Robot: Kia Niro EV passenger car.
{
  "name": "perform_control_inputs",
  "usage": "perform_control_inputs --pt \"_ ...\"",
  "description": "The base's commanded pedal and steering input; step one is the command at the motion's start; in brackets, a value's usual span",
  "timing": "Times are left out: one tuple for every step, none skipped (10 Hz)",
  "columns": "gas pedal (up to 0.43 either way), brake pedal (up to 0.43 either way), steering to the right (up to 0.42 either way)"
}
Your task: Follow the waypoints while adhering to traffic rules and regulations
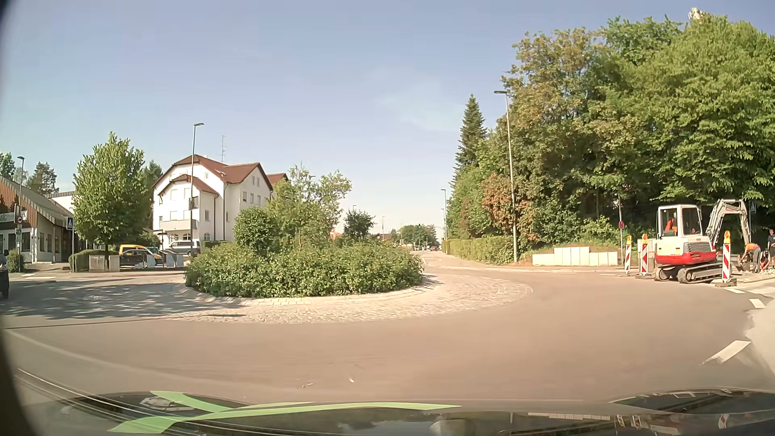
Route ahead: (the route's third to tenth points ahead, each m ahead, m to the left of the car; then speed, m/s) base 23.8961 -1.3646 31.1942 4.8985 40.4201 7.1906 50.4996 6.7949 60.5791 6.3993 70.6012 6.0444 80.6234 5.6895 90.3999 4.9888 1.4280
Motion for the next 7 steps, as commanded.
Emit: perform_control_inputs --pt "0.000 0.213 0.006" --pt "0.000 0.220 0.006" --pt "0.000 0.220 0.007" --pt "0.000 0.220 0.006" --pt "0.000 0.220 0.006" --pt "0.000 0.232 0.006" --pt "0.000 0.238 0.006"
